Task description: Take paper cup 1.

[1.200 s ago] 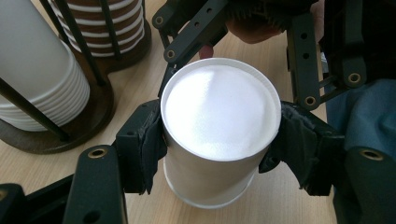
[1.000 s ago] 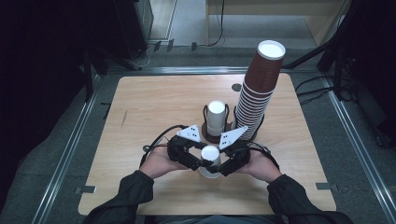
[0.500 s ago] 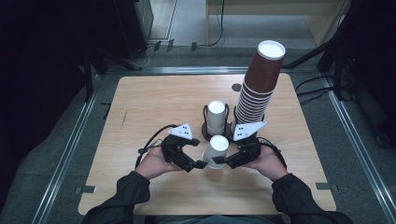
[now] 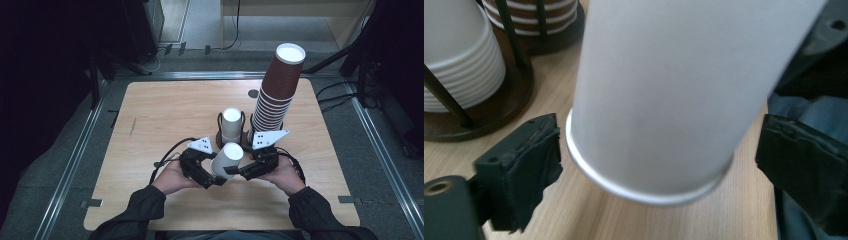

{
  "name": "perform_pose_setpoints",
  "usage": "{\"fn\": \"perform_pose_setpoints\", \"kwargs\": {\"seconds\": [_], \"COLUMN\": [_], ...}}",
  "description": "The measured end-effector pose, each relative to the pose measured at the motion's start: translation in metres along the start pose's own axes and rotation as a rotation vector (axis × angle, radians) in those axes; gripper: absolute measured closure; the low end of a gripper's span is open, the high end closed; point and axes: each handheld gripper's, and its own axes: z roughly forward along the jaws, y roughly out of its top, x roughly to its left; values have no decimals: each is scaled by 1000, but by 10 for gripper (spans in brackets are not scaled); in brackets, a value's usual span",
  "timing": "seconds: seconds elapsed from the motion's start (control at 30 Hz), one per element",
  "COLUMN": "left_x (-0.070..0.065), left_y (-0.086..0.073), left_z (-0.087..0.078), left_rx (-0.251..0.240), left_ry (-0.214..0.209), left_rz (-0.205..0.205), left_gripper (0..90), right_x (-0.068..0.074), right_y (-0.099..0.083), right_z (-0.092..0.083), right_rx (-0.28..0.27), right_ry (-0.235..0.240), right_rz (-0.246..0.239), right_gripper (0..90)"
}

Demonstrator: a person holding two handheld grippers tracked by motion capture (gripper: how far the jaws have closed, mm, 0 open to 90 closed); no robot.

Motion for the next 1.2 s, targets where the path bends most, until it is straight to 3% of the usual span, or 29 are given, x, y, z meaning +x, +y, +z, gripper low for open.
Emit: {"fn": "perform_pose_setpoints", "kwargs": {"seconds": [0.17,0.63,0.77,0.87,1.0,1.2], "left_x": [1,2,1,3,5,8], "left_y": [0,0,-1,-1,-1,-4], "left_z": [-2,-9,-9,-11,-17,-22], "left_rx": [-16,-34,-19,-5,0,90], "left_ry": [-19,5,26,30,27,79], "left_rz": [8,29,47,58,41,64], "left_gripper": [145,273,283,284,286,285], "right_x": [1,0,0,0,1,6], "right_y": [1,2,2,3,5,3], "right_z": [1,-1,-1,-1,-5,-9], "right_rx": [-26,-35,-16,-11,4,73], "right_ry": [19,9,-1,-9,-24,-51], "right_rz": [17,29,29,38,35,-5], "right_gripper": [306,305,293,221,198,198]}}
